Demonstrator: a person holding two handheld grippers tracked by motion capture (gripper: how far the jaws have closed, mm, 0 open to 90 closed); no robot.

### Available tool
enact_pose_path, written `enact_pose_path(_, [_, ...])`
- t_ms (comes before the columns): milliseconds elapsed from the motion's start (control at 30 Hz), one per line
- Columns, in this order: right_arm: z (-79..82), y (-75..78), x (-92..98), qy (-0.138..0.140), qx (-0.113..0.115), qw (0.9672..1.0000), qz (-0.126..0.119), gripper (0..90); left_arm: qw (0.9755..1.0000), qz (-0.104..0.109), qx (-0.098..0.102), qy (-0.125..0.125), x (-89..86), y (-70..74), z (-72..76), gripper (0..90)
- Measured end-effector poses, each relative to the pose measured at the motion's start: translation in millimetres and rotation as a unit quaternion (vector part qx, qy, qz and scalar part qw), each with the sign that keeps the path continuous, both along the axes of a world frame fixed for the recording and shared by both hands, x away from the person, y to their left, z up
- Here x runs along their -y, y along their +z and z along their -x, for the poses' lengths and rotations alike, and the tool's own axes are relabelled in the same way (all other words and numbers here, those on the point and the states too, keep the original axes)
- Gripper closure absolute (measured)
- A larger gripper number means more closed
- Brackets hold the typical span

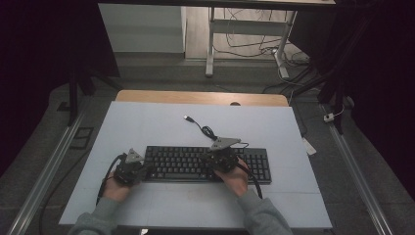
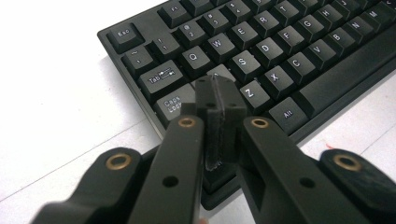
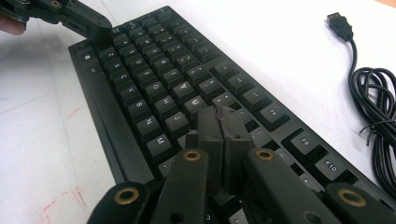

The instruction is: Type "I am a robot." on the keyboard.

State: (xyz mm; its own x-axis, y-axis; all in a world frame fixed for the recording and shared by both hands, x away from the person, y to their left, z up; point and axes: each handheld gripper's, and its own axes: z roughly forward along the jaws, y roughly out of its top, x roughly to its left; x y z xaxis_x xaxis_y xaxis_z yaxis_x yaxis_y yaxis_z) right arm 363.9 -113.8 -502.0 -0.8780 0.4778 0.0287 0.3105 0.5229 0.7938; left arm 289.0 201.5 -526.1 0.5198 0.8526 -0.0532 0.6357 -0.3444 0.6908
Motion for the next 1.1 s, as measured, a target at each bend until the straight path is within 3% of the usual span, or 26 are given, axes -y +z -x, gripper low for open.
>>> enact_pose_path(1100, [-10.6, -11.0, -25.5, 0.000, -0.002, 0.9998, 0.020, 88.7, 1.0000, -0.003, -0.004, -0.003, 1.6, -2.2, 0.1, 88.6])
